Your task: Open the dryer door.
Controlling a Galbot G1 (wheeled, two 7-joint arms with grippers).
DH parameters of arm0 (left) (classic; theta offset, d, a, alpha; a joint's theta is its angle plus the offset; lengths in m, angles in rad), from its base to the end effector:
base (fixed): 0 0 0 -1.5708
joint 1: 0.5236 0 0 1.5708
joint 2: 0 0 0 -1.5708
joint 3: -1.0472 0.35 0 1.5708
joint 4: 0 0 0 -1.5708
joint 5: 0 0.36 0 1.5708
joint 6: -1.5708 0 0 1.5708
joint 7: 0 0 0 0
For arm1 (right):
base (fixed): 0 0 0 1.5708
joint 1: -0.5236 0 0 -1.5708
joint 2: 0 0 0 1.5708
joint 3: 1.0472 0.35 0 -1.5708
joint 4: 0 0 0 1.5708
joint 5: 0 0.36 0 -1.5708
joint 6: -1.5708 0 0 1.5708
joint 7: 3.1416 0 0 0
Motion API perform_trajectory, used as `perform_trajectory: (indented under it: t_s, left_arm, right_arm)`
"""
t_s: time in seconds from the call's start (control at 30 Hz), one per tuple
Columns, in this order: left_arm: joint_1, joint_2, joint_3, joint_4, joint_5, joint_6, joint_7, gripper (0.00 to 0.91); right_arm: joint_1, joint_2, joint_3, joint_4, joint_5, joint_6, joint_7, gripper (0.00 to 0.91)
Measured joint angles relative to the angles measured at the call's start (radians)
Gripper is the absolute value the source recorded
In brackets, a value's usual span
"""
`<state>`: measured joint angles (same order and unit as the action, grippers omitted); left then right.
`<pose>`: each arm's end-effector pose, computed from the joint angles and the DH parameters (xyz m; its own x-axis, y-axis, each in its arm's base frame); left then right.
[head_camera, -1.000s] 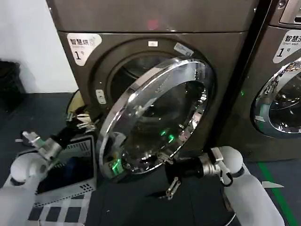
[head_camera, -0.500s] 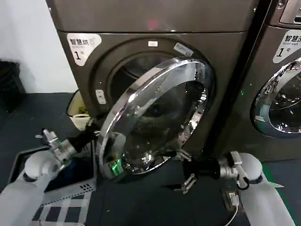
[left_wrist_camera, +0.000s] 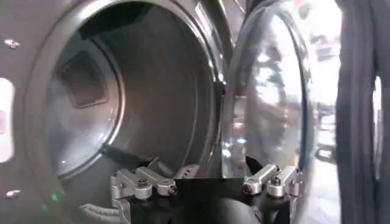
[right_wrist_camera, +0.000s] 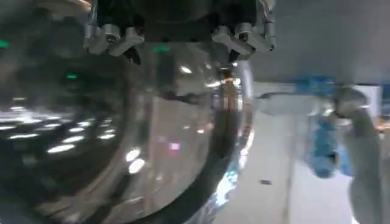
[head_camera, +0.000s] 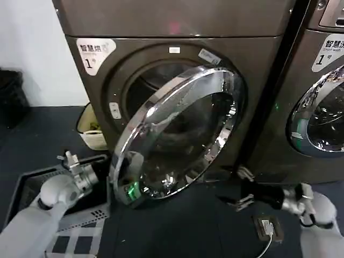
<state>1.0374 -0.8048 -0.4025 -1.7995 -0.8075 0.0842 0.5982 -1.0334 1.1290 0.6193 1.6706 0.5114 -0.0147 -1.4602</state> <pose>0.3502 0.1555 -0.2194 -0.6620 0.7489 -0.0301 0.7495 0.6613 -0.0312 0.3603 -0.1653 -0.2644 -0.1430 -0.9864 -0.0815 -0.9808 0.1522 -0.1216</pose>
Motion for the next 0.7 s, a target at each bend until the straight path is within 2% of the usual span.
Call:
perform_trajectory:
  t_s: [0.23, 0.7]
  left_arm:
    - [-0.007, 0.000, 0.038, -0.010, 0.000, 0.000, 0.015, 0.907]
    - [-0.017, 0.012, 0.097, -0.041, -0.008, 0.000, 0.037, 0.907]
  right_arm:
    - [-0.087, 0.044, 0.191, 0.005, -0.036, 0.022, 0.009, 0.907]
    - [-0.226, 0.103, 0.542, 0.006, -0.033, 0.042, 0.117, 0.907]
